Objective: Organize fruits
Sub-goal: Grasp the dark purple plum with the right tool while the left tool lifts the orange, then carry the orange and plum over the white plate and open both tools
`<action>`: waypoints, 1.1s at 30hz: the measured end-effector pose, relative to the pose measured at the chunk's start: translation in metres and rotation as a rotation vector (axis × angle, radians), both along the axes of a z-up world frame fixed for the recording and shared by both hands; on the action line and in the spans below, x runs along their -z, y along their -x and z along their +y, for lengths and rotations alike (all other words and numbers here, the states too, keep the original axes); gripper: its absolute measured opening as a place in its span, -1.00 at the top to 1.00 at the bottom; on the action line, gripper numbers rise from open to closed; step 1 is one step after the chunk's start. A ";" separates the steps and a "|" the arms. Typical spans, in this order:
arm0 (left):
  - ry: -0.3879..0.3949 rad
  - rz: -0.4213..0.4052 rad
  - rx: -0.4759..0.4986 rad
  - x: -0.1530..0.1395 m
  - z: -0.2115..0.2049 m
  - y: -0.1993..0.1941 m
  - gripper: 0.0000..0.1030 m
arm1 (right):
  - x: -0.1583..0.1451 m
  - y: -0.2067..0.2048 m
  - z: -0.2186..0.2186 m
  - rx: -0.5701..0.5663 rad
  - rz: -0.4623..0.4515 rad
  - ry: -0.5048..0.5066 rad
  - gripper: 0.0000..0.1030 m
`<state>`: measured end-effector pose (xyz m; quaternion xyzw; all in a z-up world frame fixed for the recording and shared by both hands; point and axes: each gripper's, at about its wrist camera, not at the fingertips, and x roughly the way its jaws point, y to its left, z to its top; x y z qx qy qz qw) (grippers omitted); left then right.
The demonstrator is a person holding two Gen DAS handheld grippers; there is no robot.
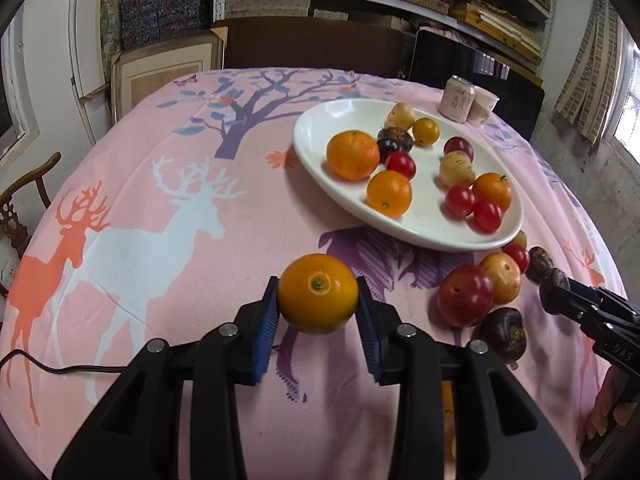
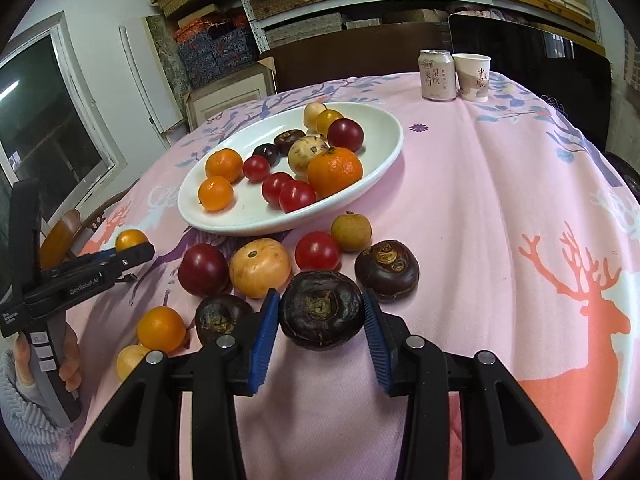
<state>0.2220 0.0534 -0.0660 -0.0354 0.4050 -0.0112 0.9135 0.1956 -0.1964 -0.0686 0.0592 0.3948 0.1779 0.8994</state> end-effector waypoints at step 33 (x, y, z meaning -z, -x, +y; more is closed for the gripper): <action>-0.024 -0.019 0.142 -0.018 -0.073 -0.112 0.25 | -0.048 -0.142 0.026 0.043 -0.091 -0.112 -0.48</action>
